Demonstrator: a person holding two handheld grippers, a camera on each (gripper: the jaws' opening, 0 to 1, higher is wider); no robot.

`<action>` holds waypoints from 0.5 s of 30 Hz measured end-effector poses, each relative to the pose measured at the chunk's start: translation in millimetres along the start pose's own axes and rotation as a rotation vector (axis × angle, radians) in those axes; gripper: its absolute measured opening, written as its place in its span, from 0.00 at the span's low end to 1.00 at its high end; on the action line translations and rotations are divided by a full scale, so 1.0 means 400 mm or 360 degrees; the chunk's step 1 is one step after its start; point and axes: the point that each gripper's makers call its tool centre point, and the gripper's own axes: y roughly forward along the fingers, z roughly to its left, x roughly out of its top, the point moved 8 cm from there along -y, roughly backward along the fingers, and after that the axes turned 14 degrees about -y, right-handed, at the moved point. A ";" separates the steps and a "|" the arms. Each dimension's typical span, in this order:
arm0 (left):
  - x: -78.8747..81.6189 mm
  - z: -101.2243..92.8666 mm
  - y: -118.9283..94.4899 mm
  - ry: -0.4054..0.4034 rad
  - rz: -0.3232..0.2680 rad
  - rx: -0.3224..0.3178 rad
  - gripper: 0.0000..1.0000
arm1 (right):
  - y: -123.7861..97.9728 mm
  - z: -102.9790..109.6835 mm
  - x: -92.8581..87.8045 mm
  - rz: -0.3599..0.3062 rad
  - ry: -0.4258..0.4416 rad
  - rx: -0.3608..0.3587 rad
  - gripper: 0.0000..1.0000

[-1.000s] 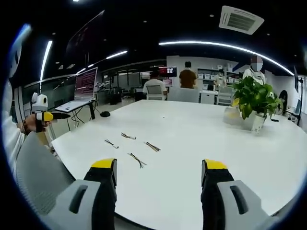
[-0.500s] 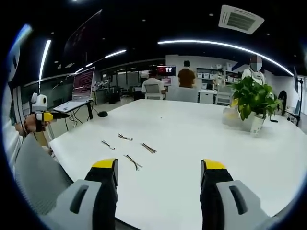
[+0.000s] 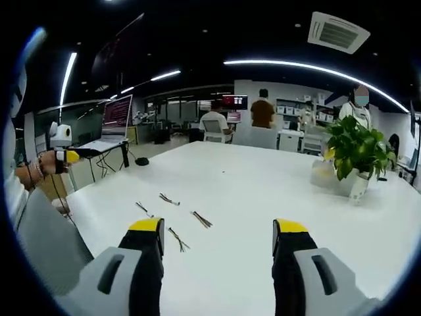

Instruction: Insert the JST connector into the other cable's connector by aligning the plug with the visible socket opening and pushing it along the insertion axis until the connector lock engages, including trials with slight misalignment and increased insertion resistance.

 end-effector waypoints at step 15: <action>0.048 0.052 0.141 0.0196 0.0049 -0.0125 0.96 | 0.112 -0.054 0.045 0.0000 -0.0138 0.0128 0.56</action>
